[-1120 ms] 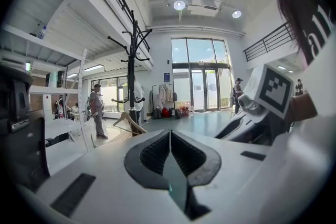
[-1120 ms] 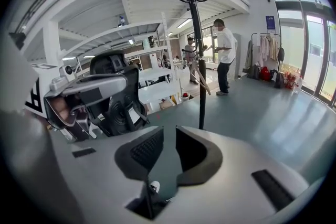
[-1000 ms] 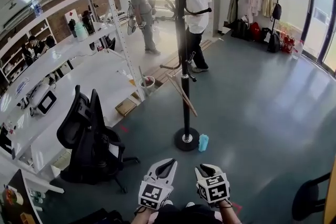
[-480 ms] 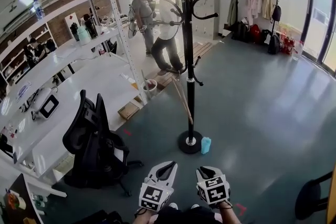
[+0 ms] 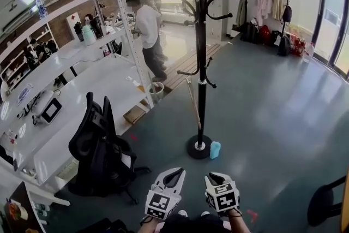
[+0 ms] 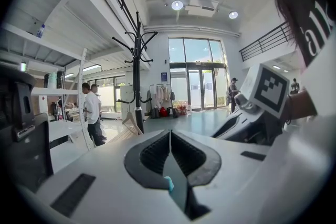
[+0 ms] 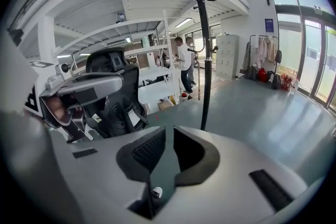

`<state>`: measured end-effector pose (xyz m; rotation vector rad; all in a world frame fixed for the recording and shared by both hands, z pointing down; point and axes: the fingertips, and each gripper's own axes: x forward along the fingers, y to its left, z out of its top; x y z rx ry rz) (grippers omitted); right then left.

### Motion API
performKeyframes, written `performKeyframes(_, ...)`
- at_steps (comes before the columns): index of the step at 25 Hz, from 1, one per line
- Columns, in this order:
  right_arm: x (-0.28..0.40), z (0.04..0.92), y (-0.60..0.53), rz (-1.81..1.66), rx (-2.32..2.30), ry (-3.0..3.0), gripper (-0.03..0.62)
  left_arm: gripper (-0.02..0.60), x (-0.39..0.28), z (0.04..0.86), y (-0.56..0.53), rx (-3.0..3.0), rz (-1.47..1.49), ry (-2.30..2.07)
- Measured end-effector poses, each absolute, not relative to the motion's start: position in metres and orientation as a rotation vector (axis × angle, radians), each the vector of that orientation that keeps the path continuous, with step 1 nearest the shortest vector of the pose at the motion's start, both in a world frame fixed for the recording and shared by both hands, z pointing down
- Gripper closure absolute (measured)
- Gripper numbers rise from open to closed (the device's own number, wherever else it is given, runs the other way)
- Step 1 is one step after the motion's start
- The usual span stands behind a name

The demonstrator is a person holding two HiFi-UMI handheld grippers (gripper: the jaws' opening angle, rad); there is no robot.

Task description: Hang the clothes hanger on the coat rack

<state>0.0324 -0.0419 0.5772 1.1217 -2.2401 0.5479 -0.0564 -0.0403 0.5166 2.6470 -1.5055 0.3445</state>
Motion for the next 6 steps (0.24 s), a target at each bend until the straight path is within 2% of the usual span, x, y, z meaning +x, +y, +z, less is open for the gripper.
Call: performKeyframes(6, 0.0261, 0.5844, -0.0350, 0.568, 1.123, -2.212, 0.537, 0.572, -0.0614, 0.5216, -0.0369, 2.655, 0.351, -1.474)
